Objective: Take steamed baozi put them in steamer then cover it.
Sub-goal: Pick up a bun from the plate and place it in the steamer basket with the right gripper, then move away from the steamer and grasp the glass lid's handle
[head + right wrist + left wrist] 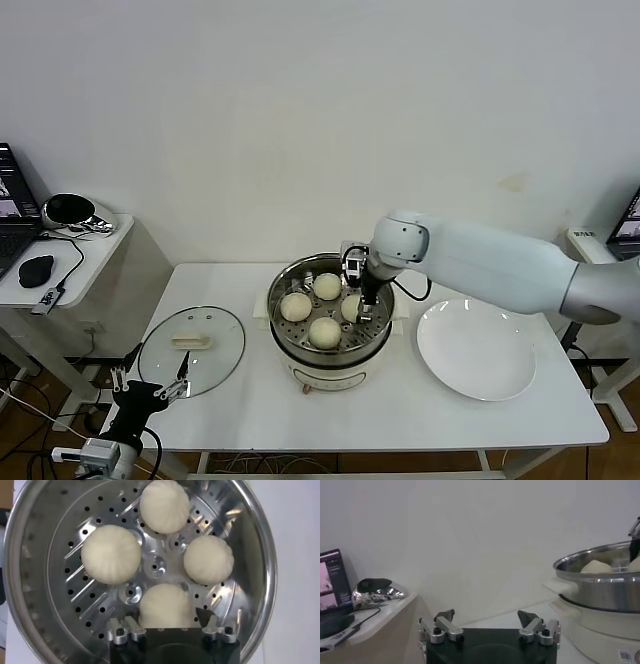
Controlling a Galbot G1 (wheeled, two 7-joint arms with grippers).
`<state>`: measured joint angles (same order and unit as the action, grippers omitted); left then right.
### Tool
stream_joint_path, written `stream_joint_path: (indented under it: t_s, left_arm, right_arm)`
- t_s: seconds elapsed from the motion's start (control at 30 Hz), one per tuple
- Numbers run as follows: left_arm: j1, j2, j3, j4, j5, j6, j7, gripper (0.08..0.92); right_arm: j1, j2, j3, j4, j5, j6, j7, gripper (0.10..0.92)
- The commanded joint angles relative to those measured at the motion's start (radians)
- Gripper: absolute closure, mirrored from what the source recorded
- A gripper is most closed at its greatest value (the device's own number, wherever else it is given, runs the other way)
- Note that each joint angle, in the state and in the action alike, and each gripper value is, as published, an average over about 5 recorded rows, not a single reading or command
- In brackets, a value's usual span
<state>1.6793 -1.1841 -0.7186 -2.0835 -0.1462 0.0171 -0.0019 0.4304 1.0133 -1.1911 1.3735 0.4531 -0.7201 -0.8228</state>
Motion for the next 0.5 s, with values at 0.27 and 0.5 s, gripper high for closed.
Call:
stream_joint_path:
  t_s: [0.27, 0.5]
  left_arm:
    - [-0.001, -0.005, 0.003, 0.012, 0.003, -0.005, 0.001, 0.177]
    - [-0.009, -0.021, 0.014, 0.042, 0.009, -0.036, -0.006, 0.177]
  right_arm:
    - [-0.320, -0.430, 0.330, 0.360, 0.143, 0.327, 0.507, 0.203]
    - [-1.021, -0.451, 0.958, 0.408, 0.022, 0.645, 0.702, 0.203]
